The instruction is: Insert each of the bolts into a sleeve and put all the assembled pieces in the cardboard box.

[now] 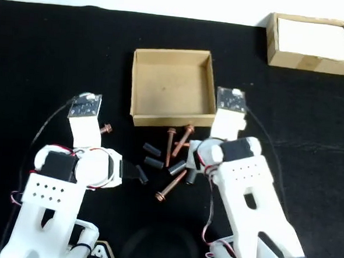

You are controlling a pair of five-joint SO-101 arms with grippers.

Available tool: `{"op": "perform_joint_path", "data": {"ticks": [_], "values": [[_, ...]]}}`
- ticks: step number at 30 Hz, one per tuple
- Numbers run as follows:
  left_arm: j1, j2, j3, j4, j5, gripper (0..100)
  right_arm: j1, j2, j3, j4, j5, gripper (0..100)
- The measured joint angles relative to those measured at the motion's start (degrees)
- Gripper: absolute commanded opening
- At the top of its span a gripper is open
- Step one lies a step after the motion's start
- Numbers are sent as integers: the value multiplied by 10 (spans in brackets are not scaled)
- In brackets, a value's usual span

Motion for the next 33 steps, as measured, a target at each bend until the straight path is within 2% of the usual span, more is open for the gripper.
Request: {"op": "perform_joint_path", "data": {"ticks": [6,9,14,20,27,33], "values": [[0,0,27,-52,0,72,0,69,2,-51,0,127],[0,0,36,-84,-14,5,0,102,2,-69,0,127],[-4,0,64,-103,-40,60,0,141,3,-83,0,127],[-41,0,102,-122,-43,156,-23,179,3,-100,0,127],[-62,0,127,-129,-44,171,-40,213,3,-100,-3,127],[-63,0,158,-160,-43,171,-40,244,3,-113,-40,127]]}}
